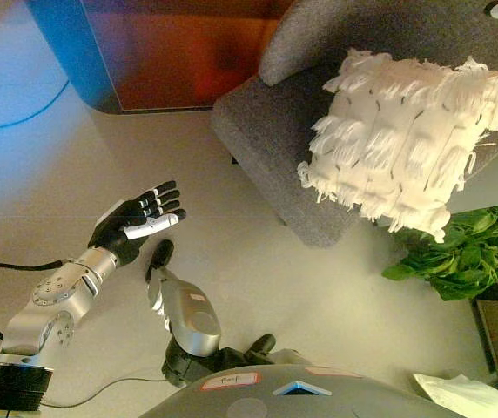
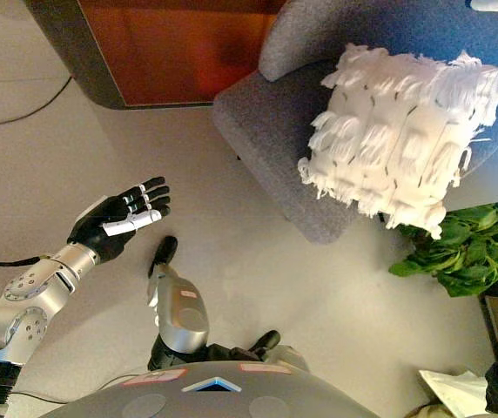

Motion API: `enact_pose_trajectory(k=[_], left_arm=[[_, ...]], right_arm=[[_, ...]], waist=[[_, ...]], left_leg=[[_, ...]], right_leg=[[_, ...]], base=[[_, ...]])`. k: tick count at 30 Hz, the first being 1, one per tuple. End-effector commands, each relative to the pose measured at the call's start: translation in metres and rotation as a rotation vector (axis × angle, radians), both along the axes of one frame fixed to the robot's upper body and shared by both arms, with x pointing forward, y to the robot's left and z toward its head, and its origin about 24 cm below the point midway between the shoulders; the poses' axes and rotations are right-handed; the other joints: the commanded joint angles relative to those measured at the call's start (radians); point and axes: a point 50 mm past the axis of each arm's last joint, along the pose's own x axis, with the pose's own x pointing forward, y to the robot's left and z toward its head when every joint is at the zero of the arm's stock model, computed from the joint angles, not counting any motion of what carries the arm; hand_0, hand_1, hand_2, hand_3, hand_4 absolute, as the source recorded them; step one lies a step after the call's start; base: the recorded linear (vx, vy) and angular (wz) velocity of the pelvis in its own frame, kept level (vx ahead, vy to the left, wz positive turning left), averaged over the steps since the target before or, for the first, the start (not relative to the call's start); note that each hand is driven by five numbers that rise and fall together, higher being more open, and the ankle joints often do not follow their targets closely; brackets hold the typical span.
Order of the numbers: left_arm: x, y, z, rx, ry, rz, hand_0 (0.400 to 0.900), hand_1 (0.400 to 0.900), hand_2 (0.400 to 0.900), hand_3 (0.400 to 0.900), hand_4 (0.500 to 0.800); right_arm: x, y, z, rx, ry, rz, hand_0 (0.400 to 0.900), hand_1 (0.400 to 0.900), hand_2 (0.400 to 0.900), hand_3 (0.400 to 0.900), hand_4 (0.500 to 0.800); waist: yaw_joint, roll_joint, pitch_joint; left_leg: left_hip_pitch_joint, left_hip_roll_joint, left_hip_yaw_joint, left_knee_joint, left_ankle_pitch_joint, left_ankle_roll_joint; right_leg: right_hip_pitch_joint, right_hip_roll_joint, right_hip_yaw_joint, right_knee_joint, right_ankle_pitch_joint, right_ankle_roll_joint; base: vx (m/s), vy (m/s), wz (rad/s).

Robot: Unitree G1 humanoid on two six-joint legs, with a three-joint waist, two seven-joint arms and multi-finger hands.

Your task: Pick up the pillow and put it on the sofa.

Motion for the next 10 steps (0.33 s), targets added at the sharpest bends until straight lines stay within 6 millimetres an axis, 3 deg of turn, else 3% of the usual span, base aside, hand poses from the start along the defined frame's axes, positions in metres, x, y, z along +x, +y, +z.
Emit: enact_pose_trajectory(k=[1,6,10], left_arm=[[0.012,-0.028,0.045,-0.033,-0.23,-0.129,0.9,0.9,0.9,0.9,0.8],[0.013,-0.033,0.037,-0.017,-0.246,-0.121,0.9,0.9,0.9,0.9,0.8],[0.016,-0.039,0.031,-0.046,-0.264,-0.095,0.9,0.9,0.9,0.9,0.8]], right_arm=[[-0.022,-0.003,0.063,0.031,-0.335,-0.013,0.9,0.9,0.9,0.9,0.8],[-0.018,0.024,0.031,0.159,-0.356,0.208,0.9,0.9,0.9,0.9,0.8],[-0.026,0.05,-0.006,0.228,-0.337,0.393,0.9,0.9,0.9,0.9,0.8]], waist=[[-0.003,-0.002,-0.069],[-0.065,0.018,-0.11],[-0.137,0.044,-0.136]], left_leg=[[0.115,0.027,0.069,-0.027,-0.073,0.108],[0.179,0.01,0.101,-0.041,-0.09,0.126],[0.219,-0.011,0.127,-0.051,-0.099,0.143]], right_leg=[[-0.067,-0.085,0.027,-0.039,0.201,0.019],[-0.057,-0.092,0.06,-0.035,0.193,0.019],[-0.066,-0.103,0.098,-0.03,0.197,0.019]], base=[[0.1,0.091,-0.2],[0.02,0.128,-0.24],[-0.04,0.125,-0.25]])
